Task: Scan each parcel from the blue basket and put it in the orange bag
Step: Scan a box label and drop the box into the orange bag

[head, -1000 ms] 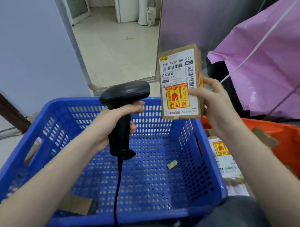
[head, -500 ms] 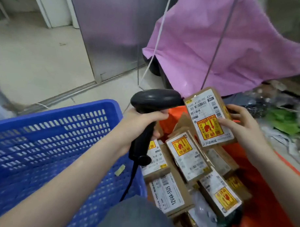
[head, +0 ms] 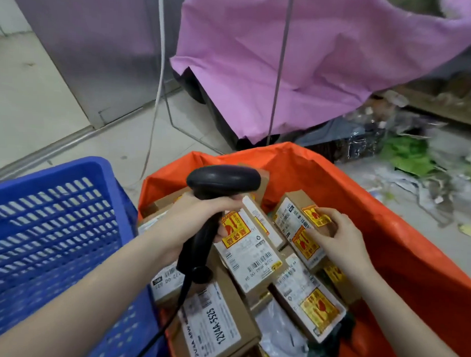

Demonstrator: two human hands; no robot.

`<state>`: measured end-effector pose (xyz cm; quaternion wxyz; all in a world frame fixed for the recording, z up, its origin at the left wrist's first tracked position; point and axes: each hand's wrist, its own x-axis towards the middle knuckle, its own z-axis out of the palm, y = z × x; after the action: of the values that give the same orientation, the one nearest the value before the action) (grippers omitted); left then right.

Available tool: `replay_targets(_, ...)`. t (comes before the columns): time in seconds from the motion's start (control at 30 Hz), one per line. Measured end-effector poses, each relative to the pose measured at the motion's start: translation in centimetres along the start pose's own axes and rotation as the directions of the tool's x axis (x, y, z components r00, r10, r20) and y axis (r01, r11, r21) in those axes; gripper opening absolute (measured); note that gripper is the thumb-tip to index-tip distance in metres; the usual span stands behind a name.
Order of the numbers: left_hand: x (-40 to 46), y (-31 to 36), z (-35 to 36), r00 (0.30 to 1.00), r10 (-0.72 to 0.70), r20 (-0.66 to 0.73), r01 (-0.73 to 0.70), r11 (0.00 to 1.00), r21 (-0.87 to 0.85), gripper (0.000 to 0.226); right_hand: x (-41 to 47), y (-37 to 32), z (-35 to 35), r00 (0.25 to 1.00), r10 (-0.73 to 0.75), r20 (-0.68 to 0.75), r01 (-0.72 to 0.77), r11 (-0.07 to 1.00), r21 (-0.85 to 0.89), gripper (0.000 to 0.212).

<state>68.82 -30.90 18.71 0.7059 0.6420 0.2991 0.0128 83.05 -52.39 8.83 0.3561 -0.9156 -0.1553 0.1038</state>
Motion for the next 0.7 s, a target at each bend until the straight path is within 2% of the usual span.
replay_targets(0.17, -0.2, 0.1, -1.1, 0.999, 0.005, -0.036, -0.008, 0.998, -0.062, 0.024, 0.4, -1.2, -0.1, 0.998, -0.055, 0.014, 0.055, 0.997, -0.047, 0.056)
replay_targets(0.27, -1.1, 1.0, -1.8, 0.998, 0.022, -0.064, -0.029, 0.994, -0.101, 0.023, 0.4, -3.1, -0.8, 0.995, -0.099, 0.015, 0.1, 0.994, -0.042, 0.064)
replay_targets(0.4, -3.4, 2.7, -4.2, 0.992, 0.058, -0.111, -0.075, 0.986, -0.147, 0.018, -0.5, -7.7, -2.0, 0.983, -0.185, 0.018, 0.184, 0.982, 0.036, 0.082)
replay_targets(0.53, -7.0, 4.2, -8.5, 0.98, 0.114, -0.163, -0.137, 0.982, -0.133, 0.033, -2.4, -13.4, -2.4, 0.951, -0.308, 0.035, 0.302, 0.946, 0.12, 0.088)
replay_targets(0.7, -12.4, 4.5, -14.5, 0.948, 0.171, -0.269, -0.203, 0.974, -0.096, 0.015, -6.1, -21.5, -0.6, 0.898, -0.438, 0.053, 0.419, 0.884, 0.205, 0.083)
